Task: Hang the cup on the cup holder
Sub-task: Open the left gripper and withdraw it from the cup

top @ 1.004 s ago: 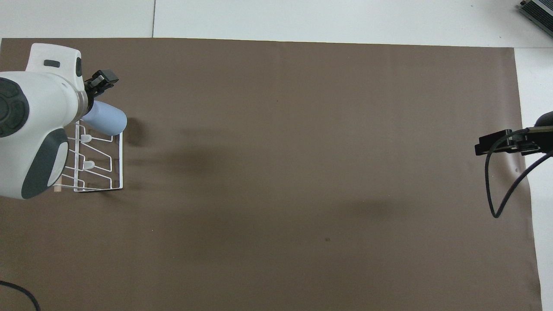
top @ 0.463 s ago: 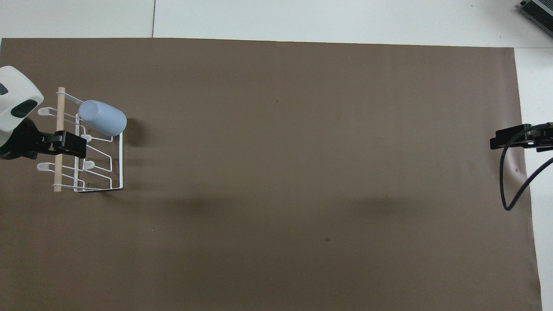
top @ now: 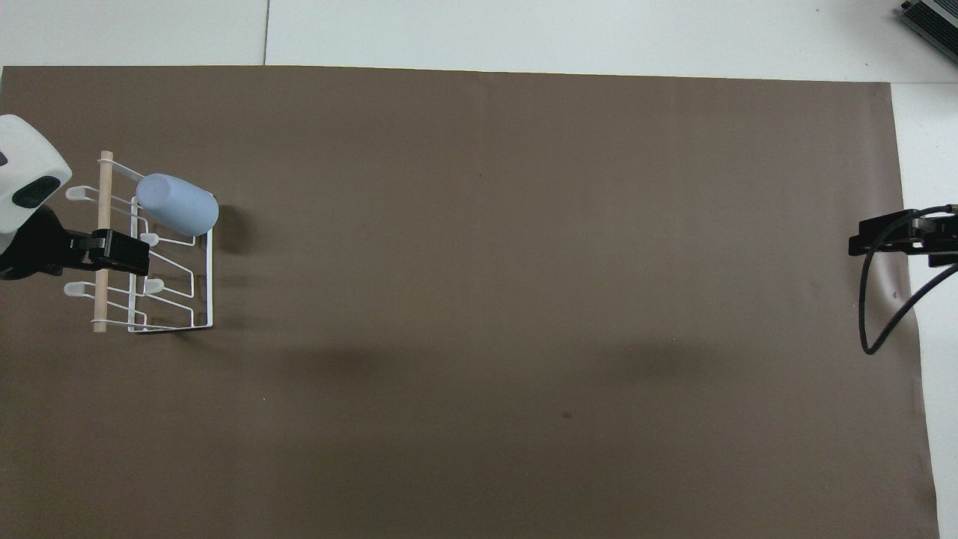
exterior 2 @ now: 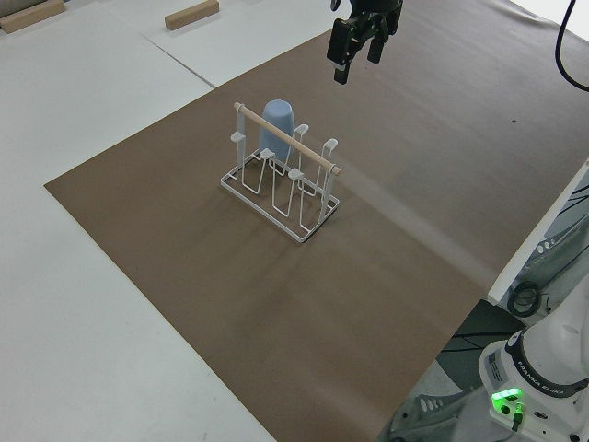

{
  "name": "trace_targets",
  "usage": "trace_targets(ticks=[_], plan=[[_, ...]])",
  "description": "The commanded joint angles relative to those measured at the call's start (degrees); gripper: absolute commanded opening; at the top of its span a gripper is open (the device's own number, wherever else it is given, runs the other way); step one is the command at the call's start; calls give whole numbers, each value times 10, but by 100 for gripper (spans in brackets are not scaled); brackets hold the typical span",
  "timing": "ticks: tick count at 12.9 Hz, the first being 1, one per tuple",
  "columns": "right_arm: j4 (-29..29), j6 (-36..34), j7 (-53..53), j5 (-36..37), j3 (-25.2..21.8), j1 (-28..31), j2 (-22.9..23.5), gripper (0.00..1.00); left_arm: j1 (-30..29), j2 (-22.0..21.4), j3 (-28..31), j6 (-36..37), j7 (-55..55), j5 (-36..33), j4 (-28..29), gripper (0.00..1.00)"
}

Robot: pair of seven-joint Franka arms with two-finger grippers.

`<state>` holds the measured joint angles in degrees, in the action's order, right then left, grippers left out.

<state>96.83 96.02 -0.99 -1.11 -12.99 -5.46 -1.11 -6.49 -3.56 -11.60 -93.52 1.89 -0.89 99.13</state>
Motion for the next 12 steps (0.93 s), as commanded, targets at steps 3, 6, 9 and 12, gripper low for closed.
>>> trace_targets(ticks=[3,6,9,12], plan=[[18,10,5,-1,2,2,-14,100,51,9,55,31,-15,34,-59,100],[18,8,18,-1,2,2,-14,100,78,20,75,48,-73,29,-86,100],[16,10,13,-3,0,3,-14,100,70,18,74,56,-73,48,-83,100],[13,5,14,-3,0,2,-21,100,73,16,74,51,-74,47,-79,100]])
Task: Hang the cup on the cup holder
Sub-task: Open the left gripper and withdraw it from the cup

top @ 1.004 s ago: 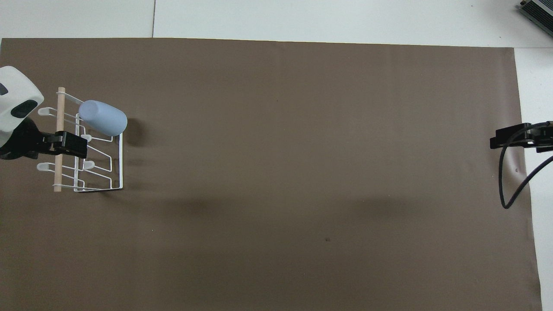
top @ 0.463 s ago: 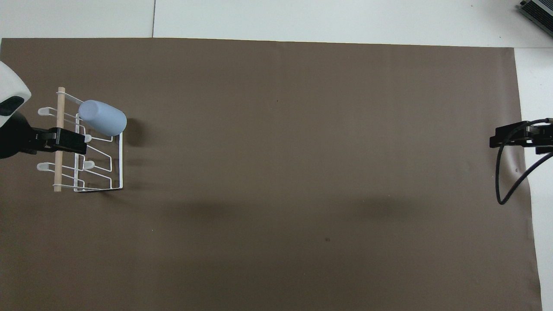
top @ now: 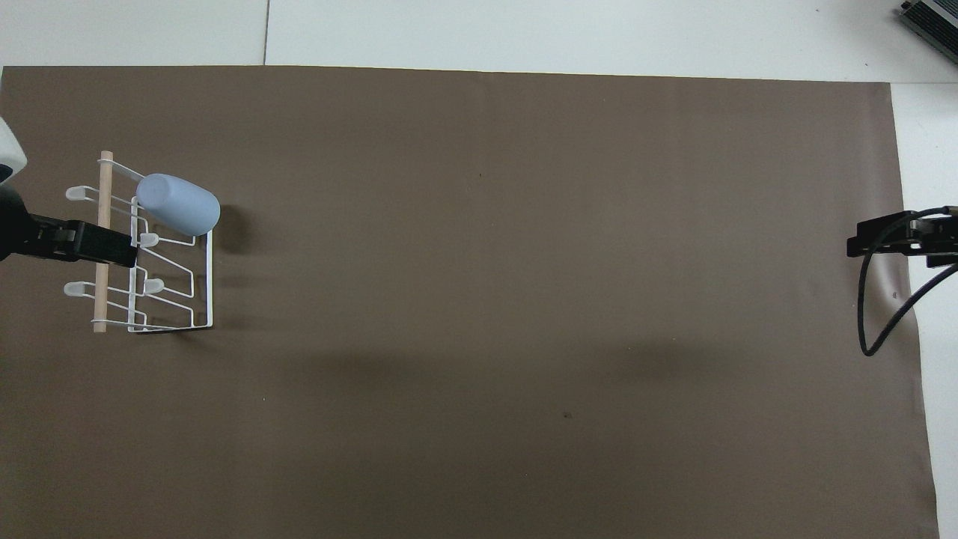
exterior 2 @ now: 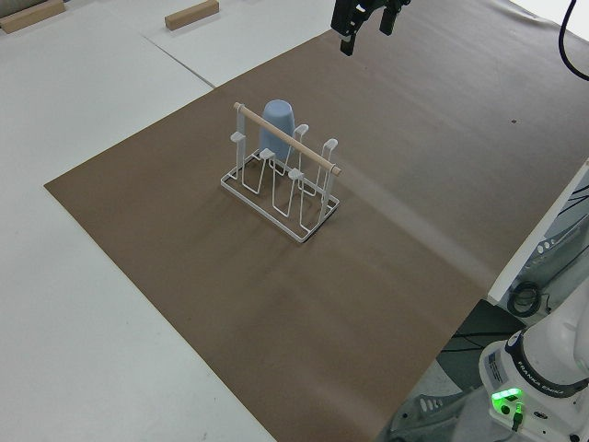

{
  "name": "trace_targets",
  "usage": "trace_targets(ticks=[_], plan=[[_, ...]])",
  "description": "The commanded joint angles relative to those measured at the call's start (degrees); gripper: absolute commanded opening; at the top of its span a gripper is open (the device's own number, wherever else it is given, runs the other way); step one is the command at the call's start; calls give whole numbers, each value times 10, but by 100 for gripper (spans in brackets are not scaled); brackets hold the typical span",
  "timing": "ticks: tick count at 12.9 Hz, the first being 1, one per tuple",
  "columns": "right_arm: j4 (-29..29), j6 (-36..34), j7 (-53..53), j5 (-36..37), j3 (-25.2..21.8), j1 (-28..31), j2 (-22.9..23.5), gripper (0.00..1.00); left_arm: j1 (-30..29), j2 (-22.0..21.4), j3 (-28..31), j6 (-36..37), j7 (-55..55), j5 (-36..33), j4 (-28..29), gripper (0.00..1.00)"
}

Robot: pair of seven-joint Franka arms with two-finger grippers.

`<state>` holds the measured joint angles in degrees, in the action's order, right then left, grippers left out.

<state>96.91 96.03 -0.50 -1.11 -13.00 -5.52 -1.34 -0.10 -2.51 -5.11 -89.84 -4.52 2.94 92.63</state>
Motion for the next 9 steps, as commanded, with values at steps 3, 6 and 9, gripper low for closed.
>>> trace_targets(ticks=[3,6,9], plan=[[11,4,10,-5,14,2,-26,100,10,5,9,19,-11,6,-11,100],[11,4,9,-5,13,2,-26,100,12,5,6,23,-11,-3,-14,100],[12,4,10,-5,14,2,-26,100,11,4,5,19,-11,-4,-12,100]])
